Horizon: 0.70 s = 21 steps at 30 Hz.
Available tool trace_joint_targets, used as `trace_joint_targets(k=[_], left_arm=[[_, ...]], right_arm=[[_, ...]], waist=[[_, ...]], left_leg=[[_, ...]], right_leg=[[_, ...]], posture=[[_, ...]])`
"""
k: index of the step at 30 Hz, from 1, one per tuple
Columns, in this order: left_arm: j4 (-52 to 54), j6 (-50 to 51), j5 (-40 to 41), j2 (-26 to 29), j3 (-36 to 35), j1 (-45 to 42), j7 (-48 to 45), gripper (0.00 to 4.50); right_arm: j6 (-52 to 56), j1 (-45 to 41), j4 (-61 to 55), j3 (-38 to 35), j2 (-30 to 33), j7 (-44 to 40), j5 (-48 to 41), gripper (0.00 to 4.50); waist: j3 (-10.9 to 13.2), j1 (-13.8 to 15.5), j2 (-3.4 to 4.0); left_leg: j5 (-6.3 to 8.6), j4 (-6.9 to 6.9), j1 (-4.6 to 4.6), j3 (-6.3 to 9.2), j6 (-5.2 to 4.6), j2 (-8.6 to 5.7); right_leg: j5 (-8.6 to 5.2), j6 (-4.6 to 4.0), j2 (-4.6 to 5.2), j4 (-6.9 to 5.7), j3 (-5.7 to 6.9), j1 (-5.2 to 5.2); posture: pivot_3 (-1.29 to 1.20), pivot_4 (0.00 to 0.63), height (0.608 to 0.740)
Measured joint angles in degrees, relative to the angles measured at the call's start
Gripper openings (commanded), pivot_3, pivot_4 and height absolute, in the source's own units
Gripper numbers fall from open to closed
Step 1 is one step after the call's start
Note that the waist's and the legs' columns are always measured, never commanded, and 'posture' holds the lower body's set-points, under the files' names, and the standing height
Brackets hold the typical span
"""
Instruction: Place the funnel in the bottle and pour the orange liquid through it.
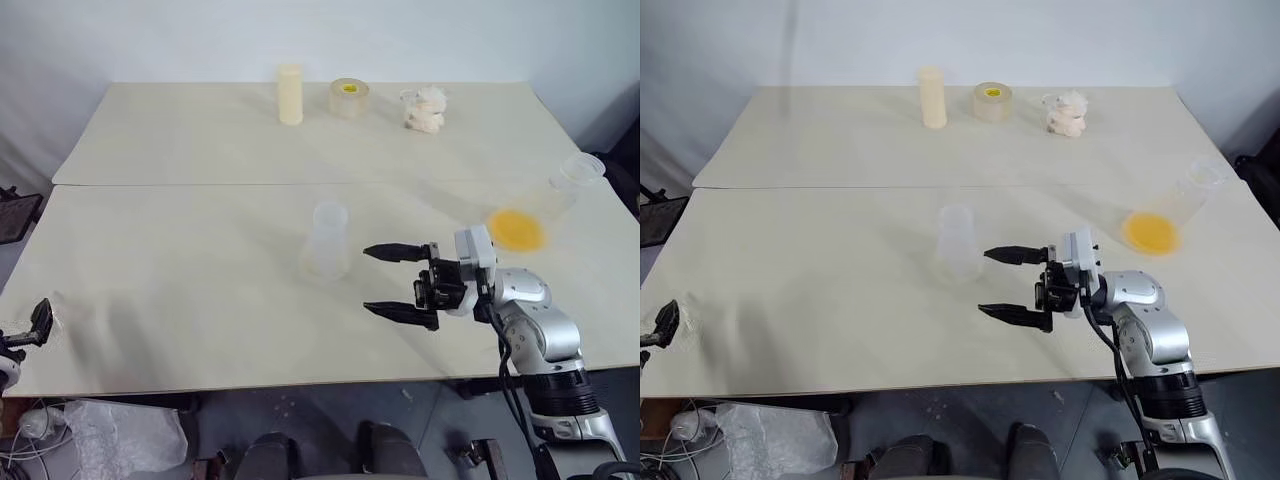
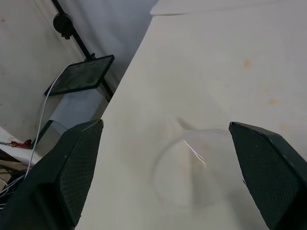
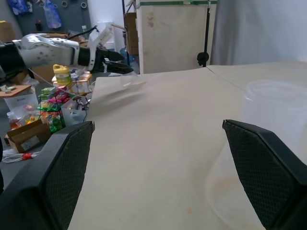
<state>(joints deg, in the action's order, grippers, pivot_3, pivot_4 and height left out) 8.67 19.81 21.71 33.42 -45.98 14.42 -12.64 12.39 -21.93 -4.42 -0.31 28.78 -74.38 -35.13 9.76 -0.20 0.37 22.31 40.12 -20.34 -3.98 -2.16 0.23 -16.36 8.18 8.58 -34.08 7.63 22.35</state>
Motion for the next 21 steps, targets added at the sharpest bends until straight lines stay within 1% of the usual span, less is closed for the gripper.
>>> trace_joint_targets(k=[3,6,7,10,13,16,21], left_arm=[[0.97,-0.04,0.00,-0.08,-0.43,0.41,-0.06,4.47],[3.80,-0.24,0.11,-1.82,-0.60,1.08,0.28,4.47],[4.86,-0.85,0.24,-2.88,-0.60,1.22,0.47,4.47],[10.29,-4.23,0.78,-8.85,-0.57,2.35,1.06,4.47],[12.46,-4.44,0.64,-12.36,-0.39,4.58,2.21,4.47],[11.72,-4.77,0.02,-14.32,-0.13,4.71,3.75,4.47],[6.47,-5.61,-0.83,-14.17,-2.24,1.55,8.45,4.47]], right_arm=[[0.00,0.15,-0.05,-0.01,0.07,0.29,-0.01,4.50],[0.01,0.16,-0.07,-0.07,0.54,0.41,-0.01,4.50],[0.01,0.16,-0.07,-0.07,0.71,0.46,-0.01,4.50],[0.03,0.18,-0.10,-0.14,0.91,0.80,-0.03,4.50],[0.10,0.25,-0.16,-0.14,1.06,1.22,-0.05,4.50],[0.19,0.21,-0.16,-0.11,1.11,1.43,-0.05,4.50],[0.19,-0.74,-0.12,-0.02,1.11,1.31,-0.02,4.50]], waist=[[0.00,0.09,0.00],[0.00,0.08,0.00],[0.00,0.07,0.00],[0.00,0.06,0.00],[0.00,0.04,-0.01],[0.00,0.10,-0.01],[0.00,0.30,-0.03]], left_leg=[[0.00,0.01,0.00,0.00,0.00,0.01],[0.00,0.01,0.00,0.00,0.00,-0.01],[0.00,0.00,0.00,0.00,0.00,0.00],[0.00,0.00,0.00,0.01,0.00,0.00],[0.00,-0.01,0.00,-0.02,0.01,0.02],[0.00,0.02,0.00,-0.06,0.01,0.06],[-0.01,0.06,0.00,-0.05,0.00,0.03]], right_leg=[[0.00,0.00,0.00,0.00,-0.01,-0.01],[0.00,0.00,0.02,0.01,-0.03,-0.01],[0.00,0.00,0.02,0.02,-0.03,-0.01],[0.01,0.01,0.04,0.05,-0.03,-0.02],[0.00,0.01,0.00,0.06,-0.02,-0.01],[0.00,0.01,-0.03,0.06,-0.02,-0.02],[0.00,0.01,0.00,0.04,-0.04,-0.02]], posture=[[0.00,0.150,0.740],[0.00,0.150,0.740],[0.00,0.150,0.740],[0.00,0.150,0.740],[0.00,0.150,0.740],[0.00,0.150,0.740],[0.00,0.150,0.740]])
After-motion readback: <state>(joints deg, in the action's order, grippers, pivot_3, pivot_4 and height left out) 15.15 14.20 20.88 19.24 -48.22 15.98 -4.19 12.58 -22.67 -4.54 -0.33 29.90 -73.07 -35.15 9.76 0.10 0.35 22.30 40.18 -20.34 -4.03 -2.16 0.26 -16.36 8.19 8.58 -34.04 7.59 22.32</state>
